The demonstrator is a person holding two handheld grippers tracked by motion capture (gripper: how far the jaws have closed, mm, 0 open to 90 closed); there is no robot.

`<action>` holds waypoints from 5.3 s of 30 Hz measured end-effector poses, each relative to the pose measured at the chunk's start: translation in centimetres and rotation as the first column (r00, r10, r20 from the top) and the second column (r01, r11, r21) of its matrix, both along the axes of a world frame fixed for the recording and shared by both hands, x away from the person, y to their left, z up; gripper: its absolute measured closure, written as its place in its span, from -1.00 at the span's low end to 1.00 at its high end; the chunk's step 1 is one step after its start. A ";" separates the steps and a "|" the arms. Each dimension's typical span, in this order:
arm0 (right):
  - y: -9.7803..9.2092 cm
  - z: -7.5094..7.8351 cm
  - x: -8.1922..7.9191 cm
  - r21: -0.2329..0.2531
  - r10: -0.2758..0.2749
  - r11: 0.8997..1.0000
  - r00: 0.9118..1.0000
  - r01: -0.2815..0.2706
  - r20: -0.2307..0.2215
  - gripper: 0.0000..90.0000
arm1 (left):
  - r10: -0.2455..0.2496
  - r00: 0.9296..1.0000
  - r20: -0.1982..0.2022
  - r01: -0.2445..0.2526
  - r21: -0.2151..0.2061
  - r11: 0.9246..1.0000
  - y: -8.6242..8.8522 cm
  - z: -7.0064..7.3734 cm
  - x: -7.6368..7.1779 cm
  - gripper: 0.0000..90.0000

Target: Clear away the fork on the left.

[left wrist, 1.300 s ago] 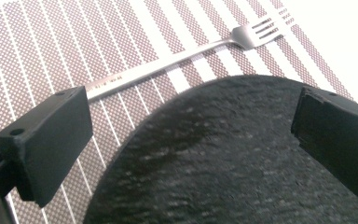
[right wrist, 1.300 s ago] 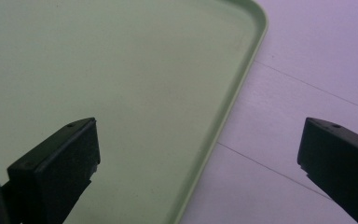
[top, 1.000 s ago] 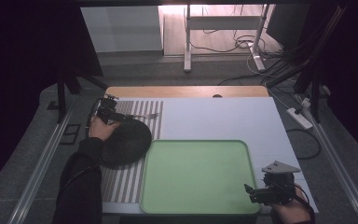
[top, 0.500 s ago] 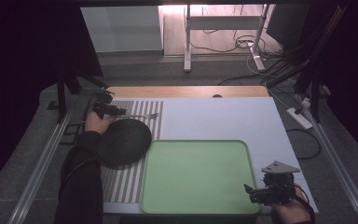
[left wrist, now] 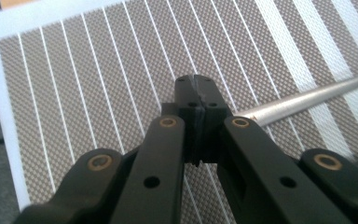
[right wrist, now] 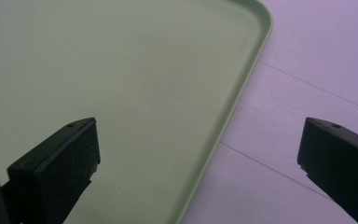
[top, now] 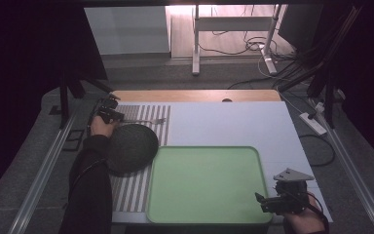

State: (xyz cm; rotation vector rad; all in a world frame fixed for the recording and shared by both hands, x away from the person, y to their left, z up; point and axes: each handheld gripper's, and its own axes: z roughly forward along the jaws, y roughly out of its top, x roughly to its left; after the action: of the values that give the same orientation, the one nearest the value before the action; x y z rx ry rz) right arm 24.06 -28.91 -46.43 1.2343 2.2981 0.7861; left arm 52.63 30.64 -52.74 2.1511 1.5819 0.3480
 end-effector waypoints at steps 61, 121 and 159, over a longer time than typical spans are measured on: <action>0.2 -0.1 0.0 -0.013 0.019 1.000 1.000 -0.019 -0.005 -1.00 | -0.229 0.968 -0.105 0.231 0.000 0.973 -7.7 0.6 0.9 -1.00; 0.3 -0.1 -0.1 -0.028 0.026 0.999 1.000 -0.026 -0.008 -1.00 | -0.322 0.944 -0.065 0.327 0.086 0.941 -2.2 6.5 -3.6 0.87; 0.3 0.0 -0.2 -0.017 0.046 0.999 0.999 -0.046 0.001 -1.00 | -0.458 0.883 -0.100 0.448 -0.105 0.888 -12.8 4.9 -16.9 0.86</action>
State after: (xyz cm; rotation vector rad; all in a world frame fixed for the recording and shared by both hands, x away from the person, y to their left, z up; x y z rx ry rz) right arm 23.84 -28.60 -46.45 1.1769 2.3355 0.7807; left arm 35.77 17.79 -47.85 2.4286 1.0720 0.0002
